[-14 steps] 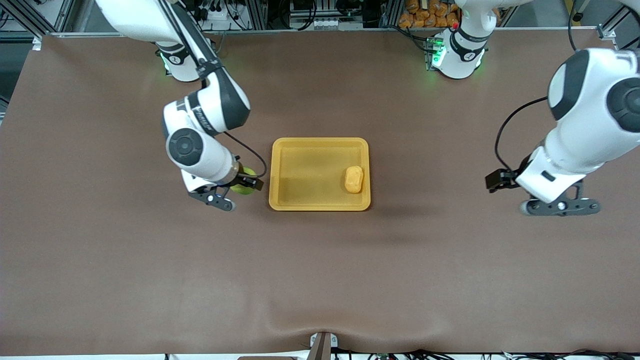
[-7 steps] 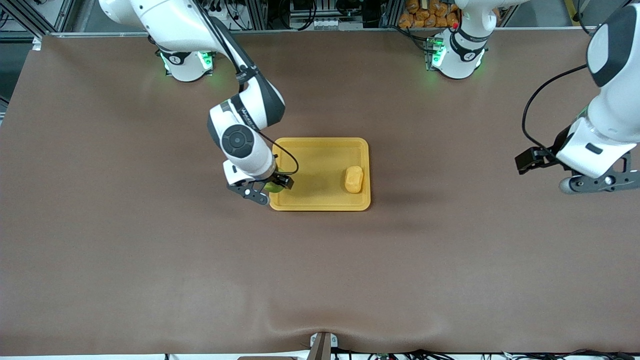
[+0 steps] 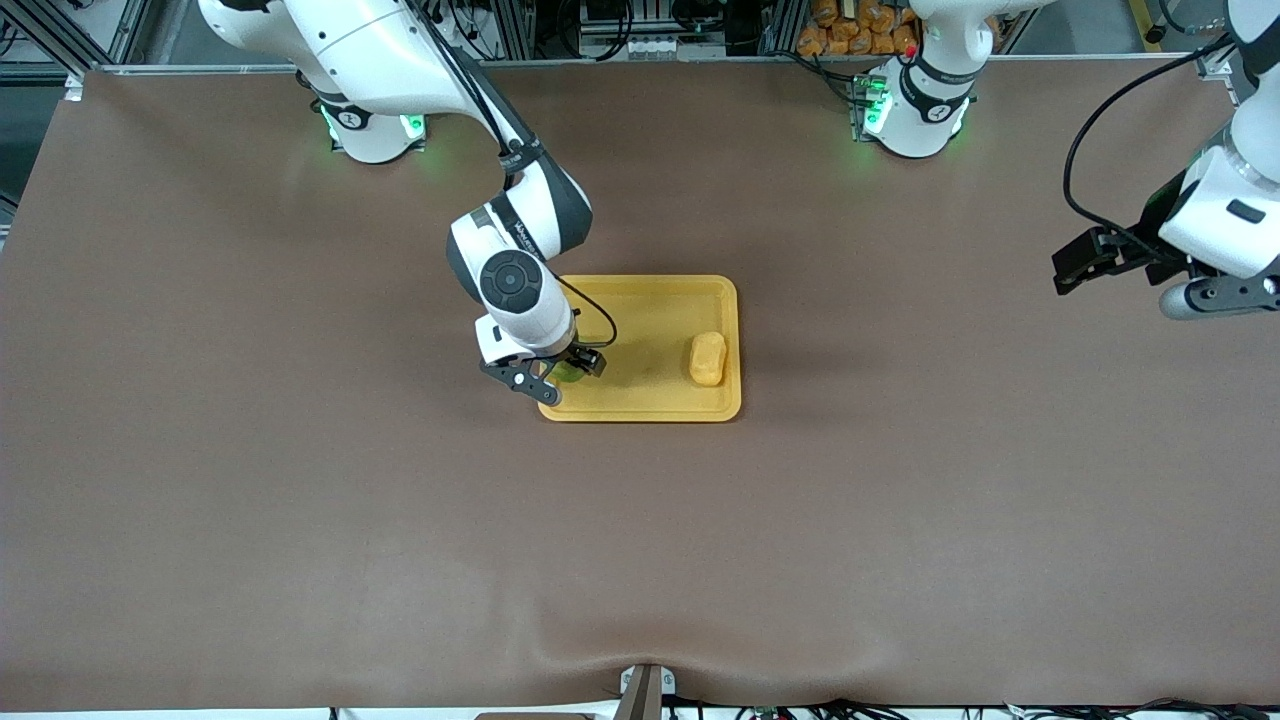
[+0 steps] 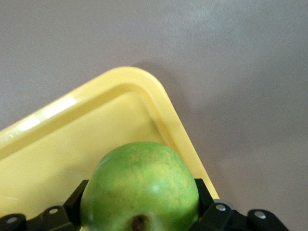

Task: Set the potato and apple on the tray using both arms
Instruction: 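Move the apple with the right gripper over the tray while the left retracts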

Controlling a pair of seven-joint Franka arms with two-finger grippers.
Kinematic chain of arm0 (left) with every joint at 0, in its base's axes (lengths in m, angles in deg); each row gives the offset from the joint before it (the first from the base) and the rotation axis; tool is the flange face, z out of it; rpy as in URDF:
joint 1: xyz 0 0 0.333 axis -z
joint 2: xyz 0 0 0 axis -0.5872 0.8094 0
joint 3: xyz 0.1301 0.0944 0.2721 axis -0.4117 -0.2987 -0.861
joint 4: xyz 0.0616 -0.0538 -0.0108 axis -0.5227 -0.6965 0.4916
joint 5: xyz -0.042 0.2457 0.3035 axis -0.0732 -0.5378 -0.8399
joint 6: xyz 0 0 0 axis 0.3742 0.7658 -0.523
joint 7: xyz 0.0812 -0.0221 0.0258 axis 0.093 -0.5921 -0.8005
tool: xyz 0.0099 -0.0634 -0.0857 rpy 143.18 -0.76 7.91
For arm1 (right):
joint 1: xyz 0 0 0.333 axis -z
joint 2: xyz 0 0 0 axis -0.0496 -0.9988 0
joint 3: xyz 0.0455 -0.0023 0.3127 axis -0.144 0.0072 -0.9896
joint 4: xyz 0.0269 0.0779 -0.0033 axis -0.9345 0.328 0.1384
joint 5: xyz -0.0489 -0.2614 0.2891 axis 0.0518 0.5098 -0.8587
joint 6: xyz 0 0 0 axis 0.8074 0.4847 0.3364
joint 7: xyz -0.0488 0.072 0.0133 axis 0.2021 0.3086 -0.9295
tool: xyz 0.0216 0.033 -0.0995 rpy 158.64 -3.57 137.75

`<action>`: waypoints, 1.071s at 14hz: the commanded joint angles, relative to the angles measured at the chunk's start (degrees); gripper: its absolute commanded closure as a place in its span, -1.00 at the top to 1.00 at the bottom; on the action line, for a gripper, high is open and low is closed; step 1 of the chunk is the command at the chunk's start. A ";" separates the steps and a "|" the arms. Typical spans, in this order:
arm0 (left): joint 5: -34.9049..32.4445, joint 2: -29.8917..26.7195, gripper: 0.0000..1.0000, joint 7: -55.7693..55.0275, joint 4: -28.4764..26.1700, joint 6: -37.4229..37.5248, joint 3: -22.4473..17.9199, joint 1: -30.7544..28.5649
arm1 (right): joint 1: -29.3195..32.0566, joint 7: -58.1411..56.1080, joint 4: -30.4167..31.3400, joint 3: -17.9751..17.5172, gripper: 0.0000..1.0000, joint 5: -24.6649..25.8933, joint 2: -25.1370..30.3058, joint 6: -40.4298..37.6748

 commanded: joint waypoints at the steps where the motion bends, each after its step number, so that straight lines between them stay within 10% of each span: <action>1: 1.98 -2.22 1.00 1.52 -1.68 0.88 0.14 -0.73 | -1.47 1.96 -0.42 0.59 -1.00 -1.14 -1.01 1.18; 4: 2.69 -3.01 1.00 1.87 -1.86 0.88 -1.78 0.41 | -1.38 2.05 -0.42 0.59 -0.88 -1.23 -1.80 1.09; 5: 2.69 -3.45 1.00 2.91 -1.86 1.32 -4.06 2.50 | -1.47 2.23 -0.42 0.59 -0.16 -1.23 -1.89 1.09; 7: 2.87 -4.15 1.00 6.34 -2.21 3.16 -10.12 7.95 | -1.38 3.55 -0.42 0.59 0.22 -1.14 -2.06 1.09; 8: 3.83 -4.94 1.00 6.35 -2.39 4.21 -12.24 9.63 | -1.47 3.55 -0.51 0.68 0.99 -1.05 -2.15 1.09; 15: 4.45 -7.93 1.00 5.83 -6.34 4.40 -13.75 12.19 | -1.03 3.20 -1.38 0.94 1.00 -0.96 -0.66 -1.35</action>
